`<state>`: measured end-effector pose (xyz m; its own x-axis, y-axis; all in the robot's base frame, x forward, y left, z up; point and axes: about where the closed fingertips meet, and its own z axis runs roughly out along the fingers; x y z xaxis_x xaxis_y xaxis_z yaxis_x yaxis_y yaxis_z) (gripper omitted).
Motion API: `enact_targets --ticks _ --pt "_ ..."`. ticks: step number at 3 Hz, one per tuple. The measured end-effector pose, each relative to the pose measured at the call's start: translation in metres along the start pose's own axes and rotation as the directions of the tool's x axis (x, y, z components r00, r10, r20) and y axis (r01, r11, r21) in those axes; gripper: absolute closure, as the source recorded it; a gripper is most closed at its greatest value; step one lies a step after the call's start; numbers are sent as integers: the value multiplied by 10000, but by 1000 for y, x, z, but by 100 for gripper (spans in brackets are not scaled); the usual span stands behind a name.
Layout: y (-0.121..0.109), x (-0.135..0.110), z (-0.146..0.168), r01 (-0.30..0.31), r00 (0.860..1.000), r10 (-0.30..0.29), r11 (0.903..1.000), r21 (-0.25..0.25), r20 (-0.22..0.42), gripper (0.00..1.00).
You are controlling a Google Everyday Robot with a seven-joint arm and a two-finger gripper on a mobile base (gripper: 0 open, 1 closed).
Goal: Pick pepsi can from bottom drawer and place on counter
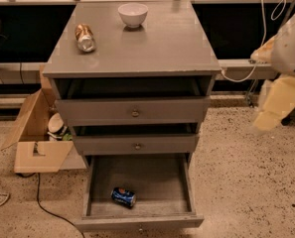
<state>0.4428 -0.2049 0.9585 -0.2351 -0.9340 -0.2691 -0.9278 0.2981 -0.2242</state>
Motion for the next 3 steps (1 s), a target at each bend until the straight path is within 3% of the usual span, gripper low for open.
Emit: enact_targets --ticks 1,2,3 --pt "22 -33 71 -761 9894 856 9936 -836 1171 0" --pt "44 -74 144 -1293 9633 1660 9756 -1773 2109 0" --pt "53 -123 197 -1538 9264 2221 9603 -2326 3042 0"
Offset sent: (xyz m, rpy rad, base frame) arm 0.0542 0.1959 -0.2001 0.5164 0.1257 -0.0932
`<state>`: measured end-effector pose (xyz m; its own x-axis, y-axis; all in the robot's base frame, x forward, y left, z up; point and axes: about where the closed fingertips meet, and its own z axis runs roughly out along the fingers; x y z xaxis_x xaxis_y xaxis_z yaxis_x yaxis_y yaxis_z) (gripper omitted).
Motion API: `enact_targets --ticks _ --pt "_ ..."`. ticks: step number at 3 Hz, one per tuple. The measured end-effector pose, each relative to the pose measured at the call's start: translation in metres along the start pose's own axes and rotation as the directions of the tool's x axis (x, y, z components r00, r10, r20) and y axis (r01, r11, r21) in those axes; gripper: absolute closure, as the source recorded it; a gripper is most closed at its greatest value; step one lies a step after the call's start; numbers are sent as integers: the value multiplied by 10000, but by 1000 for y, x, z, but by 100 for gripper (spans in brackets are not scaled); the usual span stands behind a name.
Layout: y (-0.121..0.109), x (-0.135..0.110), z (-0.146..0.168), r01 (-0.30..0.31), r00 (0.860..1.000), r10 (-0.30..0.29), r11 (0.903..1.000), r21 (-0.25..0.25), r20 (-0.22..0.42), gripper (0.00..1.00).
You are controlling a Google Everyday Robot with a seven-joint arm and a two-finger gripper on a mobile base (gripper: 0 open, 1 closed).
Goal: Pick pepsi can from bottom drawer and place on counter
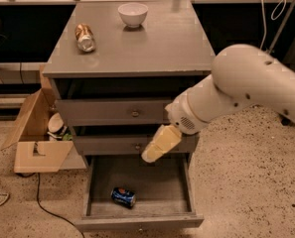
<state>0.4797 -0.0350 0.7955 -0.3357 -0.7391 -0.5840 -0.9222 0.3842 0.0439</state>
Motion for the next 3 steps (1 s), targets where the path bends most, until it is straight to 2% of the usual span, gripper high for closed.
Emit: enact_targets --ticks 1,2,3 --pt "-10 -10 4 -5 9993 -9 9993 372 383 0" --pt "-10 -10 4 -5 9993 -9 9993 372 382 0" --pt "-6 -5 18 -21 9993 12 9997 227 382 0"
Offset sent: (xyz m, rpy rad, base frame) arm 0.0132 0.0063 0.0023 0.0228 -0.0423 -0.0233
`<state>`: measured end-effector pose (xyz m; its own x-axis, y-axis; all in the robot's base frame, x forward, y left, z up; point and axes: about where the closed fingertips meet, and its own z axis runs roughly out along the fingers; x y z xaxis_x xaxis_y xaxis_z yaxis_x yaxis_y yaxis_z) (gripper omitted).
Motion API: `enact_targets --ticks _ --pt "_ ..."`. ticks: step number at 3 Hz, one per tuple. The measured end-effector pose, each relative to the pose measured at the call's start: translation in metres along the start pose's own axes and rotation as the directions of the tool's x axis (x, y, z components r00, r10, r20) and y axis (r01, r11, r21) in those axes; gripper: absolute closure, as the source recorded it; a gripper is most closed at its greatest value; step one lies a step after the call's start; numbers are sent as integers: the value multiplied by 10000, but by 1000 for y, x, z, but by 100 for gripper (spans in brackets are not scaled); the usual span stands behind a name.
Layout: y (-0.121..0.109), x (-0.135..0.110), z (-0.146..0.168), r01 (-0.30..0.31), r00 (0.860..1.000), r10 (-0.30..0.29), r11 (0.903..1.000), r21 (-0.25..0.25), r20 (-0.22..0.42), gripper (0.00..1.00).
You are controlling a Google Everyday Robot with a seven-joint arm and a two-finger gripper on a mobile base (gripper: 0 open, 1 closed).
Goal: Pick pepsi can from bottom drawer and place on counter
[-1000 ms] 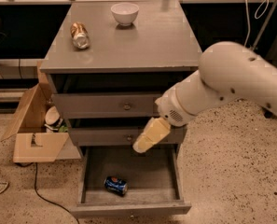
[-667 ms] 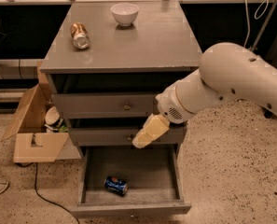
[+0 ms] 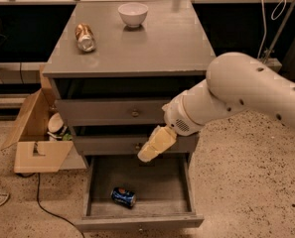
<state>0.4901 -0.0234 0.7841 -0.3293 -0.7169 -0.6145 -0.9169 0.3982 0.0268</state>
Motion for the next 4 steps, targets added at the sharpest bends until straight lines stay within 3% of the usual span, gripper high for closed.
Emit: enact_targets --ticks 1,2,3,4 --pt "14 23 58 -147 9995 139 9995 -268 -290 0" --pt "27 55 139 -183 9976 153 9989 -429 -681 0" --pt "25 74 215 -99 9978 69 9989 -449 -659 0" --pt "17 74 280 -302 9989 325 9975 -642 346 0"
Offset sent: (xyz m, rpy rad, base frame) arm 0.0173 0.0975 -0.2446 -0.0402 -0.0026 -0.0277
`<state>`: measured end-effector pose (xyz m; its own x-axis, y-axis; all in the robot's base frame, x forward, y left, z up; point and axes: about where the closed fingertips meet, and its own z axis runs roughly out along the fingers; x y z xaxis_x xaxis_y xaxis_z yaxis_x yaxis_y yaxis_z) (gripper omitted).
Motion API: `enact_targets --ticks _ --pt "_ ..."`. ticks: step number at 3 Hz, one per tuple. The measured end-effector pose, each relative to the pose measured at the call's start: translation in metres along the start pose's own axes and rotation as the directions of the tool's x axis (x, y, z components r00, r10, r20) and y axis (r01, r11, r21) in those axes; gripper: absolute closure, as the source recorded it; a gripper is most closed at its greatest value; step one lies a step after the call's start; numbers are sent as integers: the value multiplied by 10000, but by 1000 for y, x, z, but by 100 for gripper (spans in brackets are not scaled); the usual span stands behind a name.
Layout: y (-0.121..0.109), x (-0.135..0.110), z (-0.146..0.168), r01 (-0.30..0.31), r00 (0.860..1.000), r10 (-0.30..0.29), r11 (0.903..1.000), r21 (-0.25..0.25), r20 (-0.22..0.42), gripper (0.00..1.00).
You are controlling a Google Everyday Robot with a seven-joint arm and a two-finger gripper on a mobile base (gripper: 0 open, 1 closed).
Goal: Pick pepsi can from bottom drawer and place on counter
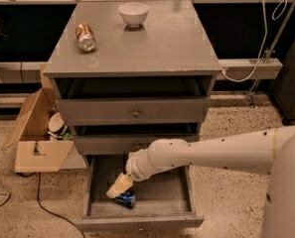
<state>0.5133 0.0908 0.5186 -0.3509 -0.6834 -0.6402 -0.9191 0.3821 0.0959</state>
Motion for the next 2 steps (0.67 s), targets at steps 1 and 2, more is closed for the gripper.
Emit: enact_targets --ticks 1,2 --pt "9 27 36 -400 9992 401 9978 -535 11 0" --pt "3 35 42 -455 9990 453 9979 -453 -44 0"
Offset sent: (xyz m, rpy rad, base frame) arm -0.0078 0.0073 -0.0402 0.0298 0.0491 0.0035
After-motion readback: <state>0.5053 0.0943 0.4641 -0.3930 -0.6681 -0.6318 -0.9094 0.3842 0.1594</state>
